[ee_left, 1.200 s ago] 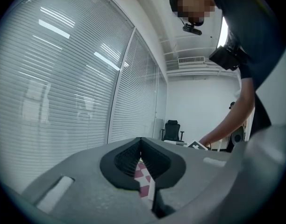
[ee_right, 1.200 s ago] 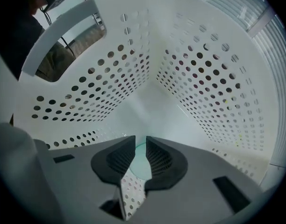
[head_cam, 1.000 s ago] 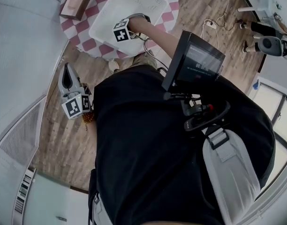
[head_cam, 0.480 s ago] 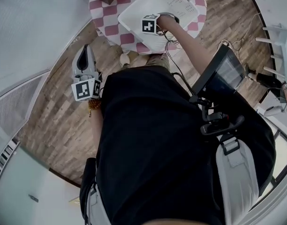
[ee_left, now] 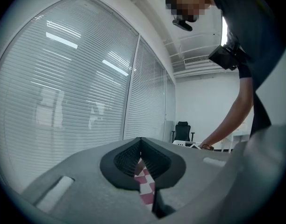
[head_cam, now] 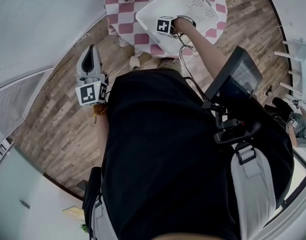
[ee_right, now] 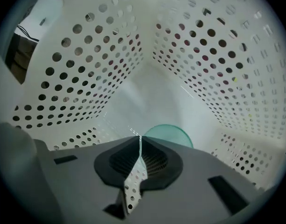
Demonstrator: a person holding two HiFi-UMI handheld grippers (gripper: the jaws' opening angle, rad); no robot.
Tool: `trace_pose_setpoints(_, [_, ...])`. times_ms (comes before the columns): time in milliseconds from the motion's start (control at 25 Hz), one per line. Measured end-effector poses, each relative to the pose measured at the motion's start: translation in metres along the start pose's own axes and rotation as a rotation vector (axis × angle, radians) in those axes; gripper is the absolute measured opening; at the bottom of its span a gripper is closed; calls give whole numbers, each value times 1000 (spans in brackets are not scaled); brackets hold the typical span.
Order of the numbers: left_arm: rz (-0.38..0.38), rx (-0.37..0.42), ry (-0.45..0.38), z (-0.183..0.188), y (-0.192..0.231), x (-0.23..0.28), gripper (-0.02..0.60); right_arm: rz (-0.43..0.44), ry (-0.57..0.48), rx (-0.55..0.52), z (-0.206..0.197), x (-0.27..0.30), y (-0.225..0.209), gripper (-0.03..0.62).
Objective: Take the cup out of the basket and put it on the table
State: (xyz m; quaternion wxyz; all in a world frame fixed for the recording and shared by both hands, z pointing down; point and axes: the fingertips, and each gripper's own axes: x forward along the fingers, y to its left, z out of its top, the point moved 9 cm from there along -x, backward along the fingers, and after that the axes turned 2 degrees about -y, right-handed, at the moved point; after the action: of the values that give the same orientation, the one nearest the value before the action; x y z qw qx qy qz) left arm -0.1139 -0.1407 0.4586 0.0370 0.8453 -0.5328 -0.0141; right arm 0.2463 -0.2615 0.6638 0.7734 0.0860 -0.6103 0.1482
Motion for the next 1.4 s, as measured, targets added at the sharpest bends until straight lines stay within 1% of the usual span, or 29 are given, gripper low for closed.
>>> trace_pose_setpoints(80, [11, -12, -2, -3, 3, -3, 6, -8, 18, 20, -7, 0, -4, 14])
trace_pose_setpoints(240, [14, -10, 2, -5, 5, -4, 6, -13, 0, 21, -11, -1, -12, 11])
trace_pose_setpoints(400, [3, -15, 4, -6, 4, 0, 6, 35, -57, 58, -14, -1, -16, 9])
trace_pose_setpoints(480, [-3, -5, 8, -6, 4, 1, 6, 39, -89, 71, -16, -5, -18, 9])
trace_pose_setpoints(560, [-4, -1, 11, -6, 4, 1, 6, 10, -148, 94, -19, -16, -23, 10])
trace_pose_setpoints(640, [-5, -1, 15, -7, 5, 0, 6, -22, -232, 143, -24, -30, -33, 11])
trace_pose_setpoints(720, [-3, -6, 18, -8, 6, -1, 6, -24, -346, 203, -30, -45, -44, 12])
trace_pose_setpoints(760, [-1, -6, 19, -8, 6, -2, 6, -19, -406, 204, -33, -52, -46, 12])
trace_pose_setpoints(800, [0, -3, 20, -7, 6, -3, 6, -18, -454, 173, -34, -57, -46, 14])
trace_pose_setpoints(840, [2, 0, 21, -7, 7, -3, 6, -24, -483, 113, -35, -60, -44, 16])
trace_pose_setpoints(880, [4, 3, 22, -7, 8, -3, 6, -35, -492, 42, -34, -60, -40, 36])
trace_pose_setpoints(920, [6, 4, 22, -6, 8, -3, 6, -46, -485, -24, -34, -59, -37, 104])
trace_pose_setpoints(960, [10, 2, 22, -6, 9, -3, 6, -51, -465, -78, -34, -56, -33, 139])
trace_pose_setpoints(1040, [17, 0, 22, -6, 10, -3, 6, -79, -416, -188, -32, -51, -27, 156])
trace_pose_setpoints(1120, [25, 1, 22, -5, 12, -2, 6, -146, -368, -348, -27, -46, -21, 164])
trace_pose_setpoints(1200, [31, -6, 20, -5, 14, -3, 6, -206, -350, -483, -23, -41, -16, 164])
trace_pose_setpoints(1280, [34, -7, 18, -2, 12, -9, 6, -252, -358, -562, -22, -36, -11, 164])
trace_pose_setpoints(1400, [45, 10, 24, 1, 11, -16, 6, -297, -373, -648, -21, -24, -9, 164])
